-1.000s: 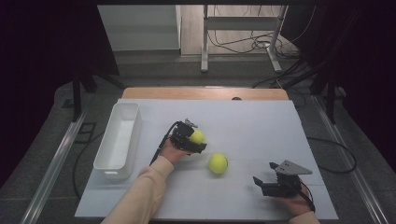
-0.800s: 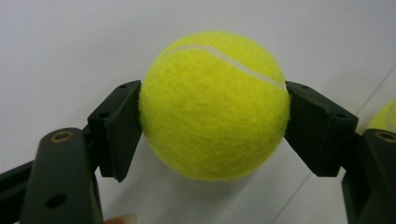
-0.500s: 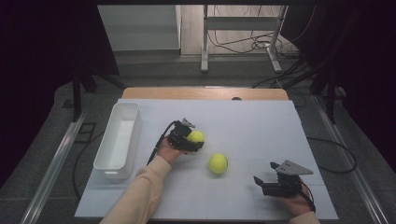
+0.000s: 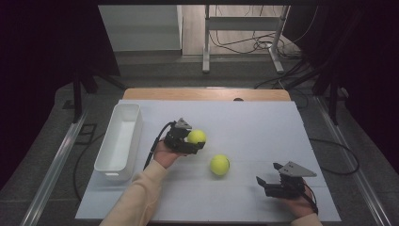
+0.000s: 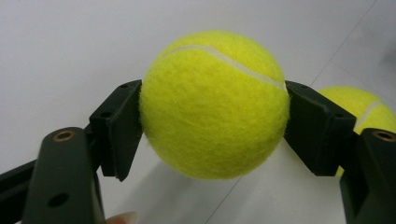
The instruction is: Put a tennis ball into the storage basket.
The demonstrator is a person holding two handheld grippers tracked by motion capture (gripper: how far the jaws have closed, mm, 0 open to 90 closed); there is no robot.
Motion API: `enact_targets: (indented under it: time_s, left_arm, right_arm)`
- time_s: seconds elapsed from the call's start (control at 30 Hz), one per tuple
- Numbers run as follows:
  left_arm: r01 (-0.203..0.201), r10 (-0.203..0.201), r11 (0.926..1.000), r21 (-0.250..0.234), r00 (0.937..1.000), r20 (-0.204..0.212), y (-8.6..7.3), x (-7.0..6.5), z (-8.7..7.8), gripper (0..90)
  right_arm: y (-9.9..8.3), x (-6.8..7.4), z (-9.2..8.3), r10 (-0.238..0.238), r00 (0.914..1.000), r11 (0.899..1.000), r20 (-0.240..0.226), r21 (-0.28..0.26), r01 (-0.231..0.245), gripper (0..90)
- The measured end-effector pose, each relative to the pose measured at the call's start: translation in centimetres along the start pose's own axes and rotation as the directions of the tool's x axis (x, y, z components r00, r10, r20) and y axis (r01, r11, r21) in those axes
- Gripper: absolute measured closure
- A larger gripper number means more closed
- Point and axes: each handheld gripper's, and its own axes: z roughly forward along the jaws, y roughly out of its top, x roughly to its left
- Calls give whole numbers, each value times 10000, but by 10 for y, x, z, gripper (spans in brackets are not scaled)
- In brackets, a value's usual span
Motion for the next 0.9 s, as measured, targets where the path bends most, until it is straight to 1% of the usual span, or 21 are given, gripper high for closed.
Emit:
enact_targets:
  time_s: [0.13,0.57,0.73,0.9]
  left_arm:
    - [71,-70,9998,-166,10000,39,-1,0,-6,266]
    - [176,-180,9975,-690,9998,-47,-1,1,-26,267]
    - [293,-295,9959,-852,9996,-1,-1,3,-30,266]
    - [347,-353,9946,-980,9994,-39,-1,4,-35,266]
  right_arm:
    - [0,-1,0,-20,10000,10000,29,25,20,141]
    - [0,-1,0,-33,10000,10000,60,25,33,142]
    - [0,-1,0,-33,10000,10000,53,7,33,142]
    - [0,-1,0,-36,10000,10000,75,27,36,142]
